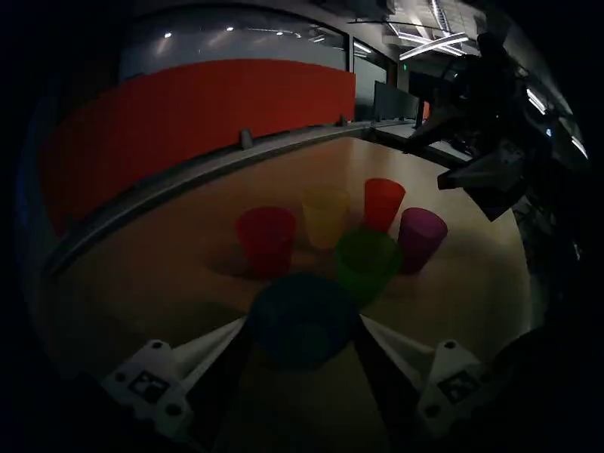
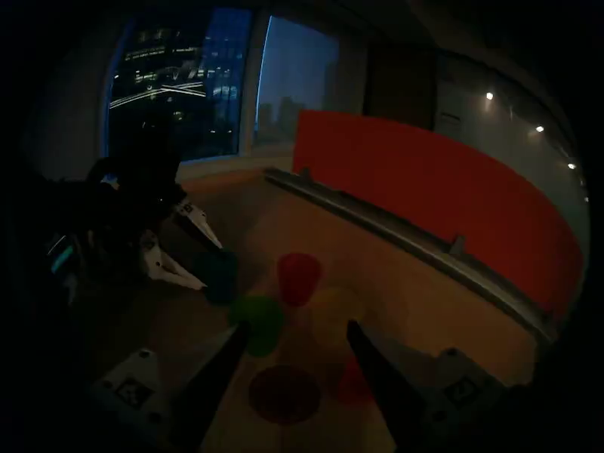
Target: Pour water
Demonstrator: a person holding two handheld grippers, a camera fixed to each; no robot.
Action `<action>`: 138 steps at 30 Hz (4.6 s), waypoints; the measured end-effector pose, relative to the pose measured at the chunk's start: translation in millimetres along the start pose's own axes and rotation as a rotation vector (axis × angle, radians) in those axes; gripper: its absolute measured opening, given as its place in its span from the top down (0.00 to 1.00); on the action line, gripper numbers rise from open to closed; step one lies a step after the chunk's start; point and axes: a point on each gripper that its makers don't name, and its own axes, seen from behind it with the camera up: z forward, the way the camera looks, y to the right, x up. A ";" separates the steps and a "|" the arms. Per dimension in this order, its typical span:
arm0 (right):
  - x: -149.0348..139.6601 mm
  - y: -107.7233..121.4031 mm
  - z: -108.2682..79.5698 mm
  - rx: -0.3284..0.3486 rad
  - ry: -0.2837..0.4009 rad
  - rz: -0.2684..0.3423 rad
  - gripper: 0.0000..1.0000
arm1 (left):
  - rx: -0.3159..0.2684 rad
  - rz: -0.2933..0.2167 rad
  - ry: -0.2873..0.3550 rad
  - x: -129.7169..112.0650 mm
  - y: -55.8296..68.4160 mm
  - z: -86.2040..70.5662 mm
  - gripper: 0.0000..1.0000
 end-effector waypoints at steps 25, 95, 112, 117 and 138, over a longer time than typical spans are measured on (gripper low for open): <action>-15.3 -25.5 40.4 0.095 -0.098 0.024 0.00 | 0.114 0.000 0.279 75.9 -30.3 -56.6 0.13; -15.8 -57.8 81.4 0.102 -0.124 0.025 0.00 | 0.192 0.009 0.417 96.8 -41.0 -110.5 0.14; 39.8 -52.7 48.2 0.048 0.081 0.016 0.00 | 0.187 -0.023 0.426 99.7 -33.9 -108.9 0.14; 53.1 -51.6 42.3 0.035 0.142 0.020 0.00 | 0.189 -0.025 0.424 98.2 -34.1 -106.7 0.14; 95.5 -49.8 30.7 0.008 0.340 0.068 0.00 | 0.167 -0.036 0.425 101.5 -30.9 -101.0 0.14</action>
